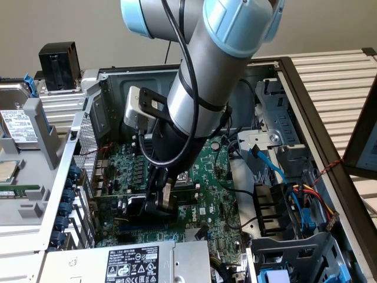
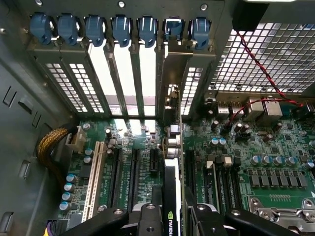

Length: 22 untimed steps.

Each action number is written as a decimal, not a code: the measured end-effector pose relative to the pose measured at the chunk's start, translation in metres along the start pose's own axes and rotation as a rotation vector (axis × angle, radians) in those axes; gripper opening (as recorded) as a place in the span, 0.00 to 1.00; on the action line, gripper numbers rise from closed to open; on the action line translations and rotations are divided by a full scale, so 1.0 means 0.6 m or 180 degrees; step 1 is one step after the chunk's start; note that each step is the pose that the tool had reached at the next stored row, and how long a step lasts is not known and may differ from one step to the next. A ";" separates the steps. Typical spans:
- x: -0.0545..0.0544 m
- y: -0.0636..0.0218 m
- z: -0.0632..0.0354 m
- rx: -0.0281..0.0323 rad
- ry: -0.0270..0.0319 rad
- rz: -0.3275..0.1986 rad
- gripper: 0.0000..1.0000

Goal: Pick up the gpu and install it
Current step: 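Insert the gpu into the slot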

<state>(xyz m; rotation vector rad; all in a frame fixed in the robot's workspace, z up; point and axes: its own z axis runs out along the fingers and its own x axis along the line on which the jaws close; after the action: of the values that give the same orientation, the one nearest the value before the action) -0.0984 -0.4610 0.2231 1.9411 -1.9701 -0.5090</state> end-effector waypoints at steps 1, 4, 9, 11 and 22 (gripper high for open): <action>0.000 0.001 -0.001 0.0004 0.0000 0.0000 0.27; 0.000 0.003 -0.002 0.0015 0.0000 0.0000 0.27; 0.000 0.005 -0.005 0.0026 0.0004 0.0000 0.27; 0.000 0.005 -0.005 0.0030 0.0002 0.0000 0.27; 0.000 0.008 -0.009 0.0077 0.0001 -0.0001 0.27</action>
<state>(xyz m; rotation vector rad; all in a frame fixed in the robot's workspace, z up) -0.1003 -0.4610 0.2299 1.9558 -1.9849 -0.4870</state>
